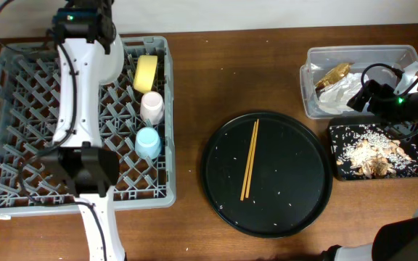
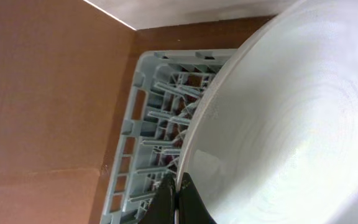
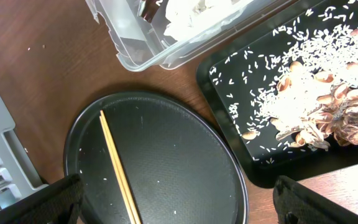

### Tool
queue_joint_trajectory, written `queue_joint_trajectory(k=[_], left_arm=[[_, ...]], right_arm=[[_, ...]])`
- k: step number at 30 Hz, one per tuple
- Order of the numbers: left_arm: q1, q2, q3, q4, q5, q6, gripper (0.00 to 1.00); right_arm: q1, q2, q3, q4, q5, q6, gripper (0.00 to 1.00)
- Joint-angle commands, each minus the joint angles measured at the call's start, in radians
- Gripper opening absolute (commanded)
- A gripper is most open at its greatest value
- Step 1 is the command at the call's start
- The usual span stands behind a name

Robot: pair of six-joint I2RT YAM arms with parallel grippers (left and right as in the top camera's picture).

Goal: Sort waste into correct bins and load items into the dishwasher rack
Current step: 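Lift the white plate and stand it upright in the rack's back row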

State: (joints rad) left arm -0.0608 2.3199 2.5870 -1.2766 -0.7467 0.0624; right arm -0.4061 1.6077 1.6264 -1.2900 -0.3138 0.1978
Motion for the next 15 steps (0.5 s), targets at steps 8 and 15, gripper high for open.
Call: queue_joint_trajectory(k=[8,15], left_arm=[[-0.037,0.038,-0.008,0.005,-0.174,-0.033,0.00],[-0.072,0.040,-0.029,0.005,-0.174,-0.048,0.01]], right_arm=[[0.001,0.004,0.000,-0.002,0.012,-0.011,0.98],[0.001,0.004,0.000,-0.005,0.012,-0.011,0.98]])
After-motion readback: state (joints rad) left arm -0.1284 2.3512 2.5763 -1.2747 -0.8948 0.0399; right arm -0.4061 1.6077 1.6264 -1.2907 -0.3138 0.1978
